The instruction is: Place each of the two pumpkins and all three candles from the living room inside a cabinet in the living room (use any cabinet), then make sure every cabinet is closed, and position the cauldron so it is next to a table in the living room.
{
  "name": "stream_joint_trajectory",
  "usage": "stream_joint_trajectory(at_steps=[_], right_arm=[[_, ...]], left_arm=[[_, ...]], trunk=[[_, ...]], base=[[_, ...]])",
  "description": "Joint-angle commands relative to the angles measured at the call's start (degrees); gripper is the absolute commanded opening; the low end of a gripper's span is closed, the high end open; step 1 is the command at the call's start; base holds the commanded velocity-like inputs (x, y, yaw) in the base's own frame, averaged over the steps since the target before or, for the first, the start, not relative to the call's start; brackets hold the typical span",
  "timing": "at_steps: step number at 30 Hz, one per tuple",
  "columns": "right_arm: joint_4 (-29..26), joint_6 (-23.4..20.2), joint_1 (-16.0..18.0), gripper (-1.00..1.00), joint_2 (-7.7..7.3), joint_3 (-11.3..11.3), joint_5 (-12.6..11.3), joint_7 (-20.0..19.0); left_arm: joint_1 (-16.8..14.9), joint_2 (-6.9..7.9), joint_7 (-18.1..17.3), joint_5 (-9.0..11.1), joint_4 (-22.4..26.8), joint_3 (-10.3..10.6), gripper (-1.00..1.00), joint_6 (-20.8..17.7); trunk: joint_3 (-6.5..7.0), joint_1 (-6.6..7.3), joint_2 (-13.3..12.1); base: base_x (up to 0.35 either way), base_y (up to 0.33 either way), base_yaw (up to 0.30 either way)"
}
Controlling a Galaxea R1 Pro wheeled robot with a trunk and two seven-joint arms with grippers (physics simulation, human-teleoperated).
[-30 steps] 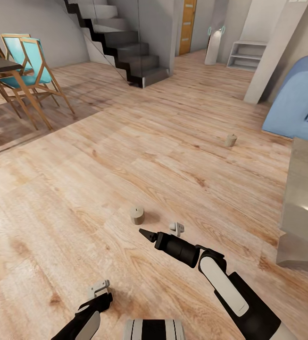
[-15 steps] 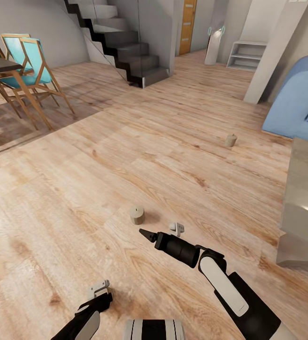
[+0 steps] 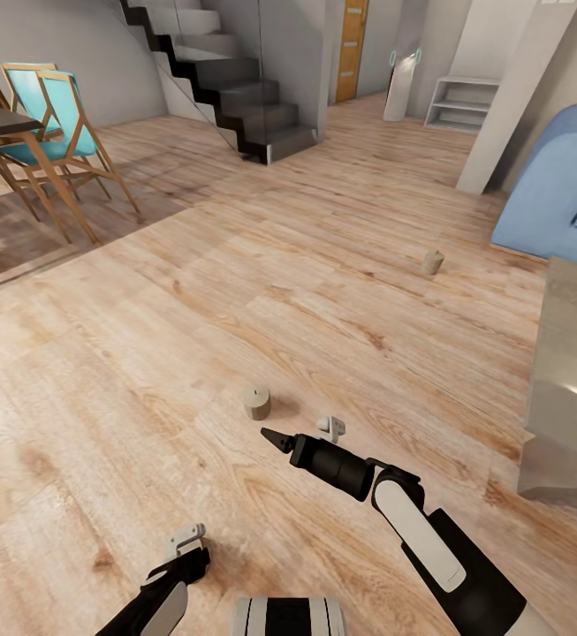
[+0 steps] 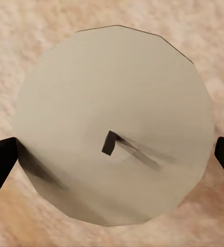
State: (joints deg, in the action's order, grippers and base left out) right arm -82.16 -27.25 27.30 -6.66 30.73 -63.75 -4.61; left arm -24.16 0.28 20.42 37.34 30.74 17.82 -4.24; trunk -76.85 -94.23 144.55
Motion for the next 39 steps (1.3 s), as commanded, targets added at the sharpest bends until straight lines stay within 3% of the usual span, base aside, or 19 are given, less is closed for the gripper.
stream_joint_trajectory(at_steps=[1,5,11,39], right_arm=[[0.0,-0.1,0.0,1.00,-0.03,0.0,-0.2,0.0],[0.0,-0.1,0.0,1.00,-0.04,0.0,-0.2,0.0],[0.0,-0.1,0.0,1.00,-0.05,0.0,-0.2,0.0],[0.0,-0.2,0.0,1.00,-0.05,0.0,-0.2,0.0]], left_arm=[[0.0,0.05,0.5,0.0,0.1,0.3,-1.00,-0.3],[0.0,0.06,0.5,-0.1,0.1,0.3,-1.00,0.1],[0.1,0.00,0.5,0.2,0.1,0.6,-1.00,4.4],[0.1,0.06,0.6,0.1,0.1,0.5,-1.00,4.8]], trunk=[[-0.04,0.01,0.0],[-0.04,0.01,0.0],[-0.04,0.01,0.0],[-0.04,0.01,0.0]], base=[[0.000,0.000,0.000],[0.000,0.000,0.000],[0.000,0.000,0.000],[0.000,0.000,0.000]])
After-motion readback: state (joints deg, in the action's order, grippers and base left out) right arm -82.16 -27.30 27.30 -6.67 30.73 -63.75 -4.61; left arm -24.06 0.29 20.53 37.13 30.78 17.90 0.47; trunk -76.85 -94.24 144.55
